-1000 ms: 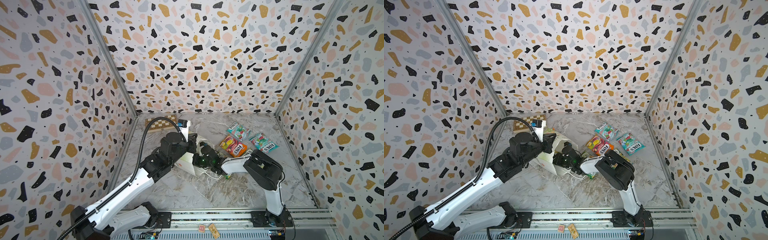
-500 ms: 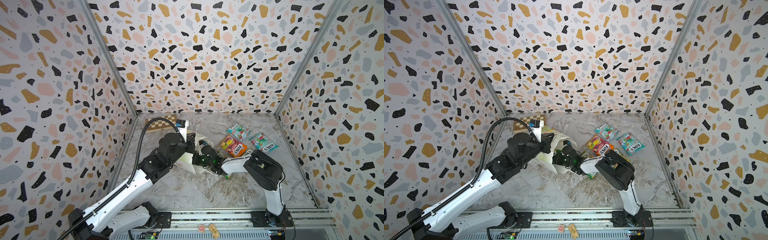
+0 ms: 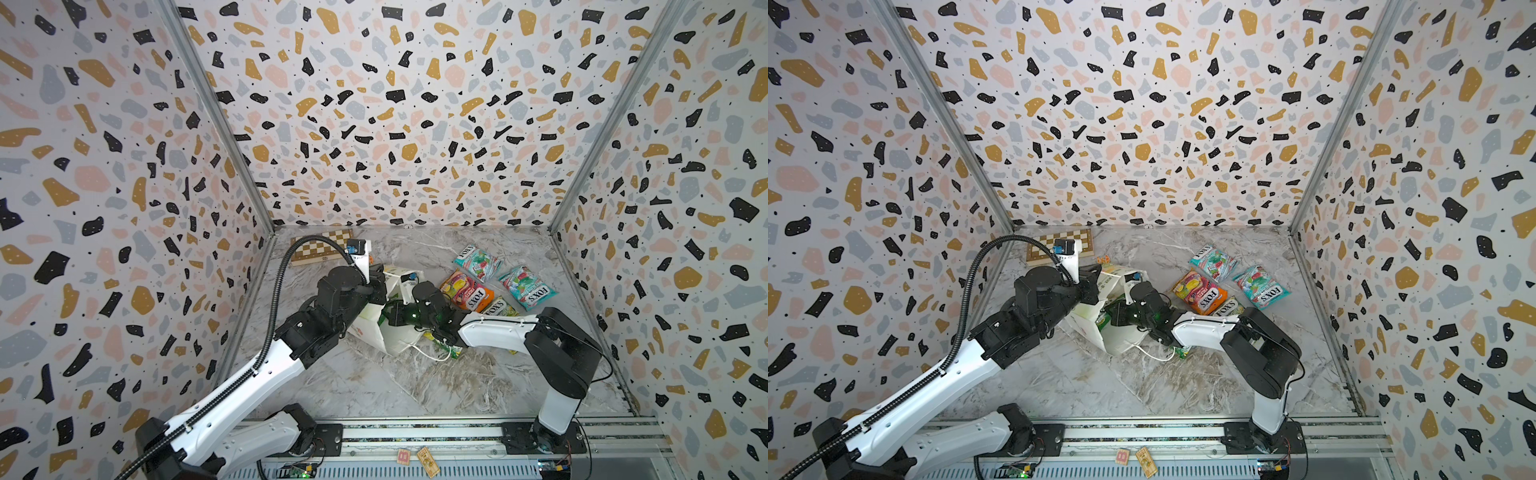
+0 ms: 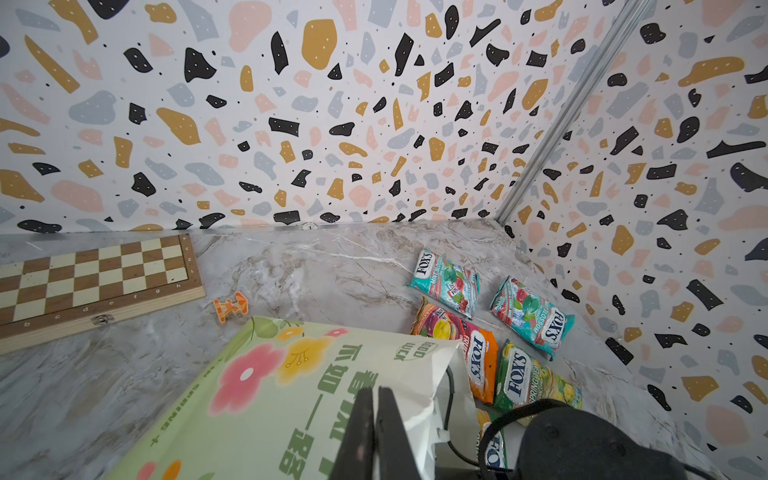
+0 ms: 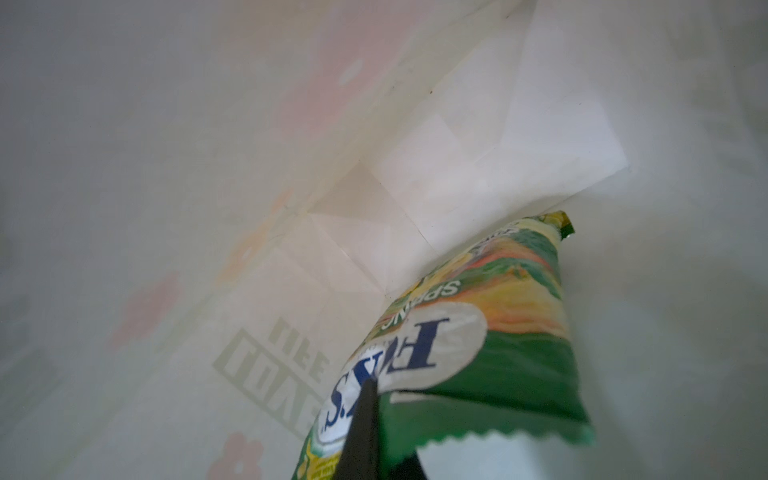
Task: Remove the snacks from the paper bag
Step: 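Pull the spring tea packet up out of the bag with the right gripper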
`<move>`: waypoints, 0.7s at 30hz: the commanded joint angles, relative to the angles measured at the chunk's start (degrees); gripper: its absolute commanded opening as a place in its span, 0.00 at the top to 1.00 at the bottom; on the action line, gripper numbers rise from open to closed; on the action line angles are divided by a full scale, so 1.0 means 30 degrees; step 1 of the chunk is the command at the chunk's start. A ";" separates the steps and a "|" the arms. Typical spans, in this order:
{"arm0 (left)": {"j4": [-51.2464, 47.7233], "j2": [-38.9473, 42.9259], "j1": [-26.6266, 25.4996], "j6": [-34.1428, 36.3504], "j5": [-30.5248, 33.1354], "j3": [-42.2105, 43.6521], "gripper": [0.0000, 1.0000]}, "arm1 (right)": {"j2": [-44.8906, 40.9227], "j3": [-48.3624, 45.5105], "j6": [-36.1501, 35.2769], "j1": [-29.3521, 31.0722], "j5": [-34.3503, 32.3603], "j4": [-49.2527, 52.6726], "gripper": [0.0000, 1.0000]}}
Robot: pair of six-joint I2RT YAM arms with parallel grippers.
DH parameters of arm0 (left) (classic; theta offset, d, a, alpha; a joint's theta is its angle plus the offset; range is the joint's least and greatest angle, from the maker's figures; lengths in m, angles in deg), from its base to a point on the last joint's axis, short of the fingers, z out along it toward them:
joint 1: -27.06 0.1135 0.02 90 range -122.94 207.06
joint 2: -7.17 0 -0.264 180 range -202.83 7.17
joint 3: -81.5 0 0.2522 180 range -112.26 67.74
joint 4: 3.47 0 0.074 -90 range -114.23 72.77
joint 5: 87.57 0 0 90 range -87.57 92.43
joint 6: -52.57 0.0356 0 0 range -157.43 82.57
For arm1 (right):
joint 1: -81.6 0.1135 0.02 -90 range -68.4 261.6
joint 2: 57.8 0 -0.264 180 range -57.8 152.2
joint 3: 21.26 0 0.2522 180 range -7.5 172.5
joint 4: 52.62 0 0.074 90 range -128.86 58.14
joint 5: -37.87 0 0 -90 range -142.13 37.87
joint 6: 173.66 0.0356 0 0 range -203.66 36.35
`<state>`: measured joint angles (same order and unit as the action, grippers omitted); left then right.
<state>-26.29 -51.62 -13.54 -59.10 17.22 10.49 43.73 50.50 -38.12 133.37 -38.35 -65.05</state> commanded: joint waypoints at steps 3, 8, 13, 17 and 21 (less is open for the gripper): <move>0.0413 -0.0111 -0.0031 -0.0049 0.0811 0.0232 1.00 | -0.1832 0.0120 -0.1828 0.0058 0.0910 0.1153 1.00; 0.0326 -0.0153 -0.0031 -0.0287 0.1480 0.0360 1.00 | -0.2702 -0.0025 -0.2193 0.0058 0.0911 0.1743 1.00; -0.0079 -0.0297 -0.0030 -0.0586 0.2537 0.0321 1.00 | -0.3760 -0.0319 -0.2698 0.0058 0.0536 0.2455 1.00; -0.0400 -0.0415 -0.0031 -0.0833 0.3401 0.0247 1.00 | -0.4808 -0.0346 -0.3664 0.0058 0.0520 0.3612 1.00; -0.0379 -0.0419 -0.0031 -0.0892 0.3568 0.0276 1.00 | -0.6463 -0.0769 -0.4630 0.0058 0.0137 0.4366 1.00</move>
<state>-28.15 -52.76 -13.54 -61.11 25.59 11.12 29.59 48.27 -48.10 133.37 -37.01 -53.16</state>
